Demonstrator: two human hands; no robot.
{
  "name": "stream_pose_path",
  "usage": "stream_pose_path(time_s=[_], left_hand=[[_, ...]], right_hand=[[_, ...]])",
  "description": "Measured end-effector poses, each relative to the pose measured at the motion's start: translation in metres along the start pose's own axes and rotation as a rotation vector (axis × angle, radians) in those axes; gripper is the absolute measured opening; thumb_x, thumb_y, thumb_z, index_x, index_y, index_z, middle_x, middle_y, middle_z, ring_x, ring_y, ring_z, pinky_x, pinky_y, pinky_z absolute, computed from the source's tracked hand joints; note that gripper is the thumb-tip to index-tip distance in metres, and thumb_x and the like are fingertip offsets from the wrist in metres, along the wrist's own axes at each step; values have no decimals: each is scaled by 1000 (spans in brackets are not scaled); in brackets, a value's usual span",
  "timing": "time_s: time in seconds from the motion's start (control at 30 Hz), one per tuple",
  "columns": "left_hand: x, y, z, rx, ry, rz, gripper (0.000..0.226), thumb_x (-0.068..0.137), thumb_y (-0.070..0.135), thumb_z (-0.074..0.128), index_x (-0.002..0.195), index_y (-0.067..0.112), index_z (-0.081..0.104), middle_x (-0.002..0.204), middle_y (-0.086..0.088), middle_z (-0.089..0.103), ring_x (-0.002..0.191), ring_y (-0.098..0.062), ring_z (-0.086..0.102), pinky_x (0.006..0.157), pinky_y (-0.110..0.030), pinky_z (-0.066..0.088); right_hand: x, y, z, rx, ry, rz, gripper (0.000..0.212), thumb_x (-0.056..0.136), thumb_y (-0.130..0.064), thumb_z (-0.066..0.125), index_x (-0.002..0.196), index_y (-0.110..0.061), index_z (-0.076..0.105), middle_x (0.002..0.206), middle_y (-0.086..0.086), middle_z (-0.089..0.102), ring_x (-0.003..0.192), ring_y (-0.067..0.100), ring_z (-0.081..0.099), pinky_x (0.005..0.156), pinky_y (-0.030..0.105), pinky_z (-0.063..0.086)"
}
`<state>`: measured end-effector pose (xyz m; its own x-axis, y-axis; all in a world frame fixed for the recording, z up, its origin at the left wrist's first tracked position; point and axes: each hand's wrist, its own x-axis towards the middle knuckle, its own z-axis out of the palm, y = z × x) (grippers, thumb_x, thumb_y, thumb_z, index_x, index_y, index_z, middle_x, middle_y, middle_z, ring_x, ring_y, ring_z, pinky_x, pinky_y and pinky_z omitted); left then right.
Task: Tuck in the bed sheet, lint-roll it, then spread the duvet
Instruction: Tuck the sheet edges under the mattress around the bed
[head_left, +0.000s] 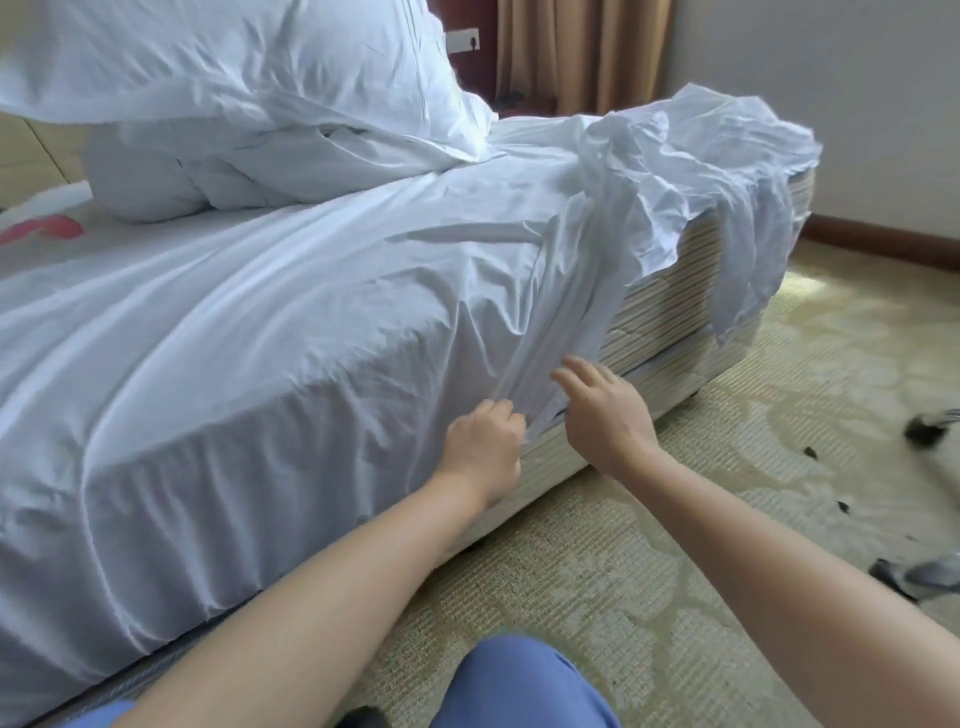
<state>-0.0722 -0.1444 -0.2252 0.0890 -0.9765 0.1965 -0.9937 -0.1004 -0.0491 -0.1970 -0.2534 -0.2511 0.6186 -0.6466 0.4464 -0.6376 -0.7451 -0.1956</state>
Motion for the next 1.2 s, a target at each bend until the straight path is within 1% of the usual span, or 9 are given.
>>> stream_pose_path(time_s=[0.17, 0.3, 0.4, 0.5, 0.73, 0.9, 1.0, 1.07, 1.2], left_hand=[[56, 11, -17, -132, 108, 9, 16, 86, -1, 43, 96, 0, 56, 106, -10, 55, 99, -28, 50, 68, -34, 38], [88, 20, -18, -239, 137, -1, 9, 85, -4, 41, 85, 3, 47, 98, -13, 51, 82, -27, 46, 65, -34, 31], [105, 26, -16, -280, 131, -40, 33, 87, 0, 41, 117, 0, 53, 122, -10, 51, 98, -33, 54, 76, -41, 46], [118, 30, -16, -328, 157, -81, 38, 87, -1, 39, 124, 4, 51, 128, -6, 48, 102, -31, 53, 77, -40, 47], [121, 35, -11, -348, 165, -64, 42, 86, -3, 41, 127, 4, 48, 131, -5, 46, 113, -27, 48, 77, -34, 38], [122, 34, -11, -367, 194, -51, 53, 86, -2, 42, 138, 7, 41, 147, -3, 34, 123, -27, 45, 92, -36, 40], [124, 39, -2, -336, 178, -41, 62, 87, -2, 43, 147, 8, 30, 156, -9, 20, 135, -29, 36, 101, -36, 36], [124, 43, 3, -313, 175, -42, 67, 87, 0, 43, 151, 9, 22, 158, -11, 11, 142, -27, 24, 107, -33, 30], [129, 45, 7, -384, 218, -65, 72, 88, 3, 45, 153, 11, 14, 159, -10, 6, 145, -24, 15, 111, -30, 23]], right_hand=[[57, 45, -25, -194, 295, 95, 74, 75, 0, 67, 139, -19, 33, 144, 12, 24, 131, 34, 30, 104, 50, 36], [93, 57, -38, -257, 133, 260, 60, 92, -12, 53, 146, -23, 29, 158, 10, 4, 145, 27, 3, 116, 42, 7], [85, 55, -18, -162, 188, 329, 52, 89, -9, 56, 139, -16, 44, 155, 14, 19, 142, 35, 18, 111, 48, 26], [75, 64, -1, -139, 201, 220, 47, 77, 1, 63, 123, -8, 59, 146, 19, 39, 130, 43, 39, 98, 53, 43], [77, 61, -17, -114, 70, 146, 76, 77, 10, 53, 147, -10, 31, 156, 8, 16, 139, 29, 20, 99, 35, 41], [85, 71, -10, -151, 120, 297, 62, 84, 12, 48, 143, -3, 36, 137, 10, 41, 106, 35, 46, 85, 43, 49], [77, 86, 0, -232, 207, 215, 41, 62, 21, 66, 100, 7, 63, 87, 17, 60, 69, 36, 54, 56, 39, 53], [72, 96, 4, -339, 259, 150, 37, 42, 22, 74, 72, 4, 62, 65, 13, 55, 54, 30, 51, 45, 31, 48], [74, 101, 3, -570, 277, 65, 72, 47, -2, 76, 116, -10, 55, 114, 11, 47, 98, 28, 48, 81, 36, 45]])
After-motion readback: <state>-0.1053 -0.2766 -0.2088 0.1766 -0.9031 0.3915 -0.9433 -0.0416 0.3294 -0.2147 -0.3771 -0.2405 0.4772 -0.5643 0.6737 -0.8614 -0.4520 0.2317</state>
